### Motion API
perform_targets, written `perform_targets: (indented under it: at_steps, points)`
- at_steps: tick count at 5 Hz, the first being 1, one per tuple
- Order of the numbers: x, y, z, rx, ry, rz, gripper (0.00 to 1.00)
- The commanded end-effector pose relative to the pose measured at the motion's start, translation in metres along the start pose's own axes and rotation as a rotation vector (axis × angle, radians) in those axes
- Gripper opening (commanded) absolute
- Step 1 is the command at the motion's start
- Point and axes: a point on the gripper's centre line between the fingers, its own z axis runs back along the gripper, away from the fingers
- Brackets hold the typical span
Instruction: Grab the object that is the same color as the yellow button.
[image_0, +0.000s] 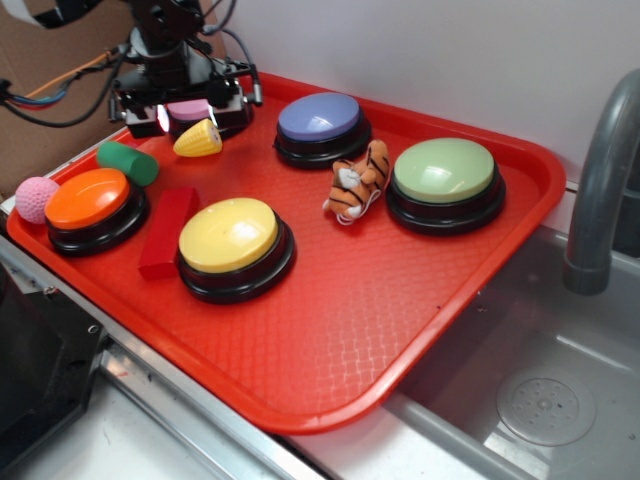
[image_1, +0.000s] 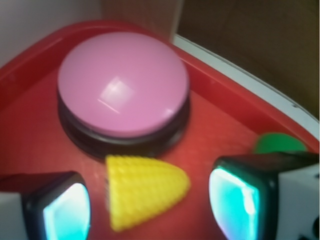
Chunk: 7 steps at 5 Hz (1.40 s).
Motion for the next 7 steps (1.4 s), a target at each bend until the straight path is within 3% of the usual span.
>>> perform_targets:
  at_steps: [1,2,4,5,6,7]
  points:
    - [0.011,-0.004,-0.012,-0.066,-0.010,-0.012,1.00]
    - [0.006,-0.003,-0.014,-0.074,0.001,-0.008,1.00]
    - [-0.002,-0.009,-0.004,-0.074,-0.018,0.003,0.13]
    - [-0.002,-0.009,0.002,-0.080,-0.014,0.016,0.00]
    - [0.004,-0.010,0.020,-0.061,-0.024,-0.018,0.00]
    - [0.007,-0.022,0.066,-0.020,-0.033,-0.101,0.00]
